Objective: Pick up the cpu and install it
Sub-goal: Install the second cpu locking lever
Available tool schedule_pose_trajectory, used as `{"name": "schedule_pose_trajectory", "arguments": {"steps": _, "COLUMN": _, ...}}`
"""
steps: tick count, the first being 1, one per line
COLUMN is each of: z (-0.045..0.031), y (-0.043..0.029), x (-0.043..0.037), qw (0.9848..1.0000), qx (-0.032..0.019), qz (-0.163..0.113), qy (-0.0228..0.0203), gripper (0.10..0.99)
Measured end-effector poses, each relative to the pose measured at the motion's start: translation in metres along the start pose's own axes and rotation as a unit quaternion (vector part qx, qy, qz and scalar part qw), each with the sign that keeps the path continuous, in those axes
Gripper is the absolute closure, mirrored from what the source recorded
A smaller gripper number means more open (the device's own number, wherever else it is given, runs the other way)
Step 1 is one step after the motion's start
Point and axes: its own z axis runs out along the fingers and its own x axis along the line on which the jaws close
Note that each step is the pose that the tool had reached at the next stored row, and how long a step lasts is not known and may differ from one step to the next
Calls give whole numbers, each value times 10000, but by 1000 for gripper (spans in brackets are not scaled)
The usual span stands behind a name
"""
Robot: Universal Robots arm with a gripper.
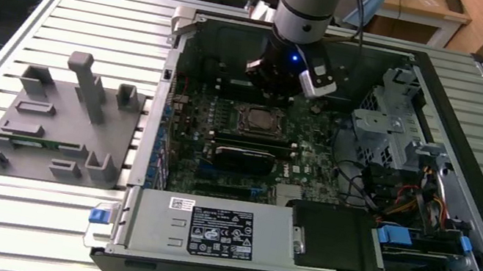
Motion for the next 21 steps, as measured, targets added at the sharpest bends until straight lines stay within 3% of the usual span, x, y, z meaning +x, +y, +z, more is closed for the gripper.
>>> {"name": "schedule_pose_trajectory", "arguments": {"steps": 6, "z": -159, "y": 13, "x": 0, "qw": 10000, "qx": -1, "qz": -1, "qy": -3, "gripper": 980}}
{"name": "schedule_pose_trajectory", "arguments": {"steps": 10, "z": -181, "y": 0, "x": 1, "qw": 10000, "qx": -1, "qz": -1, "qy": -2, "gripper": 980}}
{"name": "schedule_pose_trajectory", "arguments": {"steps": 17, "z": -188, "y": -140, "x": 5, "qw": 10000, "qx": -1, "qz": -1, "qy": -2, "gripper": 980}}
{"name": "schedule_pose_trajectory", "arguments": {"steps": 19, "z": -188, "y": -201, "x": 7, "qw": 10000, "qx": -1, "qz": -1, "qy": -2, "gripper": 980}}
{"name": "schedule_pose_trajectory", "arguments": {"steps": 20, "z": -187, "y": -281, "x": 10, "qw": 10000, "qx": 0, "qz": -1, "qy": -2, "gripper": 980}}
{"name": "schedule_pose_trajectory", "arguments": {"steps": 21, "z": -187, "y": -294, "x": 11, "qw": 10000, "qx": 0, "qz": -1, "qy": -2, "gripper": 980}}
